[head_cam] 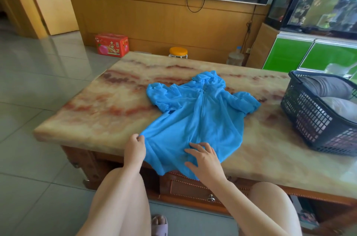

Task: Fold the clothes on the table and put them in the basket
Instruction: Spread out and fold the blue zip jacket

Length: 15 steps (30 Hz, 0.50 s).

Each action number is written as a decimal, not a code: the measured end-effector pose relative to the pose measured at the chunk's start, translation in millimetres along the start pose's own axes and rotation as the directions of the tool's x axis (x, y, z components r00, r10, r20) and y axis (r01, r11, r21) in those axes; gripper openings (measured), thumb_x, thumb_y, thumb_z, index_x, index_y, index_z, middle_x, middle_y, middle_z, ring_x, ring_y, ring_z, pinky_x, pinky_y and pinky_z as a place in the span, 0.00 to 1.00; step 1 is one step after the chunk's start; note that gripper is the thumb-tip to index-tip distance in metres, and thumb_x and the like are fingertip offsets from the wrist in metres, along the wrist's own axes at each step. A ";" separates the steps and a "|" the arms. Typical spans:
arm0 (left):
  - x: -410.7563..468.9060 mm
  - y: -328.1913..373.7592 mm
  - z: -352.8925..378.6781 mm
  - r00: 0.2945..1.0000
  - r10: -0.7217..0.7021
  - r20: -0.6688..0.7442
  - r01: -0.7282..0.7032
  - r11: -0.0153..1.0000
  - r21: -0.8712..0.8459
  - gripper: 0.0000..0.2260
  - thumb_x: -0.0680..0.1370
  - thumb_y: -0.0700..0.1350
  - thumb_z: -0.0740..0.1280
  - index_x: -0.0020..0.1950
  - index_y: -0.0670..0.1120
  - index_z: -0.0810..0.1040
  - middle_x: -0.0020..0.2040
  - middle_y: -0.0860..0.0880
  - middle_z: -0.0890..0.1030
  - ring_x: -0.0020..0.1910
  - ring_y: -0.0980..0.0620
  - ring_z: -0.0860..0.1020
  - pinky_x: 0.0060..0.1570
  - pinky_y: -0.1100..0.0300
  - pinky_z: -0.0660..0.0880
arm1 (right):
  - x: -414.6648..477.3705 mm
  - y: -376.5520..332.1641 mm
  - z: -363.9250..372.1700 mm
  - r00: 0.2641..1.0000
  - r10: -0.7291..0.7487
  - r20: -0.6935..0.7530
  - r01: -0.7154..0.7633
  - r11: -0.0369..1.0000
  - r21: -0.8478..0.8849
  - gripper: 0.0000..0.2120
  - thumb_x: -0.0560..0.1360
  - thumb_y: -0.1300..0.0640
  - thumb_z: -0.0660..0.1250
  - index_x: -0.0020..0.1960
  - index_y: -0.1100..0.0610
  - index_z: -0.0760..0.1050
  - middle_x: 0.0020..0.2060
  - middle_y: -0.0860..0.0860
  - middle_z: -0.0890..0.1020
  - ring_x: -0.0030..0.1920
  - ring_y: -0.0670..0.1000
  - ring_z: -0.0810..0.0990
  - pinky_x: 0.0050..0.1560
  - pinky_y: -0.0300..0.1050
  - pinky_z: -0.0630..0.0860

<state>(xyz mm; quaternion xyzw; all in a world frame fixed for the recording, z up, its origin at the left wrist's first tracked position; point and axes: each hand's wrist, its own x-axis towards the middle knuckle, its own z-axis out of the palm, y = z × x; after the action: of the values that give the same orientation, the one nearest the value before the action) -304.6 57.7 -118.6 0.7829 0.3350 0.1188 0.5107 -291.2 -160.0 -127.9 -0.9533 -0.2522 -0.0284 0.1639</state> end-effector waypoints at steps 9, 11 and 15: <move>3.4 -7.2 -9.6 0.999 0.043 -0.023 -0.043 0.999 -0.018 0.11 0.80 0.46 0.55 0.53 0.47 0.76 0.52 0.49 0.81 0.51 0.46 0.78 0.50 0.52 0.72 | 16.1 -11.1 -6.7 0.994 0.018 -0.103 -0.004 0.992 0.130 0.14 0.79 0.49 0.63 0.62 0.49 0.78 0.61 0.43 0.77 0.66 0.49 0.64 0.70 0.41 0.53; 3.2 -8.5 -8.3 0.997 0.078 -0.012 -0.078 0.997 0.024 0.10 0.80 0.47 0.57 0.55 0.48 0.77 0.54 0.50 0.80 0.53 0.47 0.77 0.48 0.56 0.70 | 24.9 -12.6 -10.4 0.993 0.035 -0.110 -0.016 0.984 0.175 0.13 0.78 0.50 0.64 0.61 0.50 0.78 0.58 0.43 0.79 0.64 0.49 0.65 0.66 0.40 0.55; 4.7 -12.0 2.3 0.964 0.266 -0.026 -0.260 0.956 0.132 0.07 0.79 0.47 0.63 0.54 0.47 0.78 0.51 0.50 0.81 0.52 0.48 0.78 0.50 0.54 0.74 | 52.0 -13.4 -18.2 0.993 0.070 -0.098 -0.046 0.973 0.227 0.13 0.77 0.51 0.66 0.60 0.50 0.78 0.54 0.46 0.80 0.62 0.48 0.67 0.65 0.40 0.60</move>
<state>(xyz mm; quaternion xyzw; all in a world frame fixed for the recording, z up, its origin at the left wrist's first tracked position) -304.7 62.1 -130.9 0.8488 0.2459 0.1807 0.4318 -252.0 -130.4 -99.5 -0.9328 -0.2168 -0.0453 0.2842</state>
